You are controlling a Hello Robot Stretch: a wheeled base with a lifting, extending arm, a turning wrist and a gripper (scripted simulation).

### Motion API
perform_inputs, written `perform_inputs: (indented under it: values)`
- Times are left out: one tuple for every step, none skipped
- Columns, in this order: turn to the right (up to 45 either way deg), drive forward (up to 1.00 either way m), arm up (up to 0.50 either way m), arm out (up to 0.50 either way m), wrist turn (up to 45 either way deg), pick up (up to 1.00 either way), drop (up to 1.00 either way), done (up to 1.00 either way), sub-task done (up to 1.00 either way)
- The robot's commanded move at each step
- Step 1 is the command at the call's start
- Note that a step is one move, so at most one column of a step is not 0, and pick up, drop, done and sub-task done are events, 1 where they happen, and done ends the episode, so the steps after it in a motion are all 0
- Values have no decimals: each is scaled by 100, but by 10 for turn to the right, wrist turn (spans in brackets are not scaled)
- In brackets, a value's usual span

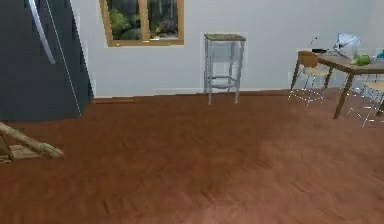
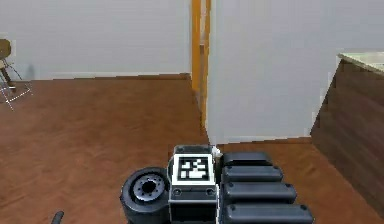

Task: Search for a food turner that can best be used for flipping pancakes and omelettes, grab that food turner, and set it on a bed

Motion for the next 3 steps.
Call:
perform_inputs:
  values:
    - [0, 35, 0, 0, 0, 0, 0, 0, 0]
    - [360, 0, 0, 0, 0, 0, 0, 0, 0]
    - [0, 45, 0, 0, 0, 0, 0, 0, 0]
